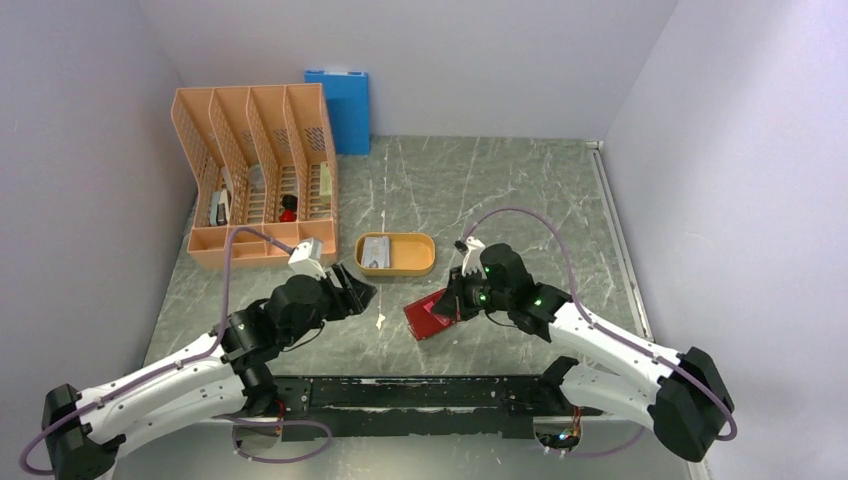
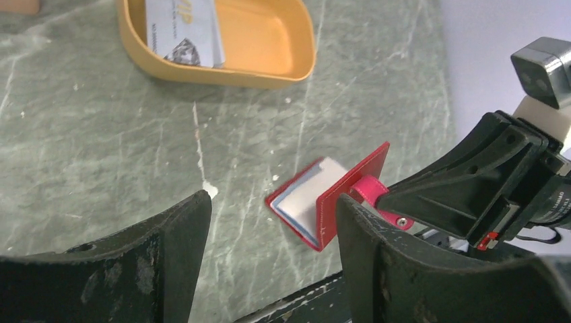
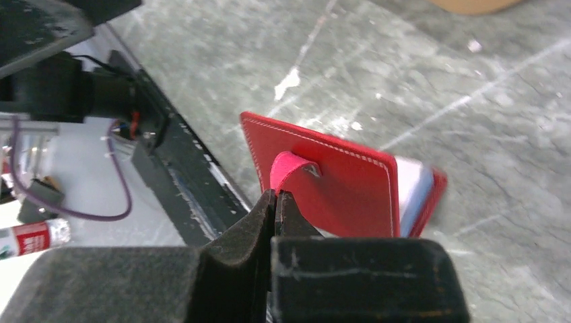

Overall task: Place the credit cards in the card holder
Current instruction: Place the card holder at the center of the board.

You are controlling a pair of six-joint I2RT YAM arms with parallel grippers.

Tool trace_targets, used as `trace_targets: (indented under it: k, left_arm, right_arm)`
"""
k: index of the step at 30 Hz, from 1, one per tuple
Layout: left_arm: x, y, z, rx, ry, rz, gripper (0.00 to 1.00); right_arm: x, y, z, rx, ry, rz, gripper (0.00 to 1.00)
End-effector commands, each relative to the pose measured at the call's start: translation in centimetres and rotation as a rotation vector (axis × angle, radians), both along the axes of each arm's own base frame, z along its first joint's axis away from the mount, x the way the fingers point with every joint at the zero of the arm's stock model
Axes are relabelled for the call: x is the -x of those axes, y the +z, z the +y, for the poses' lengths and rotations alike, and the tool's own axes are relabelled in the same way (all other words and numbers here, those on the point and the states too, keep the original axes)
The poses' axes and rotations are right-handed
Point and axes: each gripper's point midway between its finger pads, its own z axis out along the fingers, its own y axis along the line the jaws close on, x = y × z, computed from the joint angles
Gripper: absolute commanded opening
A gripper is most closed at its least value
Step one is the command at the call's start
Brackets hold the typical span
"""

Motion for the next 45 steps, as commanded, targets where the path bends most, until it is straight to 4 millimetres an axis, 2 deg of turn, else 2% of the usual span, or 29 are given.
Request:
trace_targets:
  k: [1, 5, 12, 14, 20, 25, 26, 27, 29, 31, 33, 37, 40, 43, 45]
  left_arm:
    - [0.0, -2.0, 0.3, -0.06, 0.003, 0.031, 0.71]
    - [0.2, -2.8, -1.2, -0.06, -0.068, 0.023, 0.72]
    - [0.9, -3.0, -4.9, -0.026, -0.26, -0.039, 0.74]
    - [0.9, -3.2, -6.0, -0.029, -0.307, -0.044, 0.74]
    - [0.3, -6.0, -8.7, -0.139, -0.41, 0.006, 0.74]
    - [-0.4, -8.0, -10.1, -0.184, -0.436, 0.04, 0.71]
    - [-0.5, -8.2, -10.2, -0.184, -0.435, 0.044, 0.7]
    - [-0.5, -8.4, -10.3, -0.187, -0.434, 0.047, 0.7]
    - [-0.6, -8.6, -10.4, -0.187, -0.434, 0.051, 0.7]
    - [-0.5, -8.6, -10.3, -0.185, -0.434, 0.048, 0.7]
    - [-0.5, -8.7, -10.2, -0.185, -0.434, 0.047, 0.7]
    - [-0.5, -8.2, -10.2, -0.181, -0.433, 0.033, 0.71]
    - [-0.6, -7.8, -10.1, -0.179, -0.427, 0.025, 0.71]
    - [-0.8, -7.4, -9.6, -0.182, -0.404, 0.017, 0.71]
    - [-0.9, -7.1, -8.8, -0.184, -0.37, 0.015, 0.7]
  right_arm:
    - [-0.7, -2.7, -1.9, 0.156, -0.065, 0.024, 0.0]
    - [-0.3, -5.2, -4.0, 0.265, -0.151, 0.103, 0.0]
    - [1.0, -7.8, -6.2, 0.289, -0.283, 0.188, 0.0]
    - [1.2, -8.1, -6.4, 0.268, -0.306, 0.197, 0.0]
    - [1.2, -8.3, -7.6, 0.282, -0.391, 0.213, 0.0]
    - [1.8, -9.1, -8.4, 0.307, -0.436, 0.263, 0.0]
    - [1.9, -9.2, -8.5, 0.313, -0.446, 0.273, 0.03]
    - [2.0, -9.2, -8.6, 0.315, -0.457, 0.281, 0.13]
    - [2.0, -8.5, -8.7, 0.302, -0.479, 0.281, 0.32]
    - [1.5, -7.3, -9.0, 0.279, -0.522, 0.261, 0.44]
    - [1.1, -5.9, -9.0, 0.25, -0.545, 0.244, 0.51]
    - [0.1, -2.6, -9.3, 0.238, -0.585, 0.194, 0.55]
    - [-0.7, 0.4, -8.8, 0.198, -0.581, 0.142, 0.55]
    - [-1.5, 2.8, -6.5, 0.119, -0.521, 0.113, 0.54]
    - [-2.1, 2.8, -4.6, 0.081, -0.476, 0.115, 0.52]
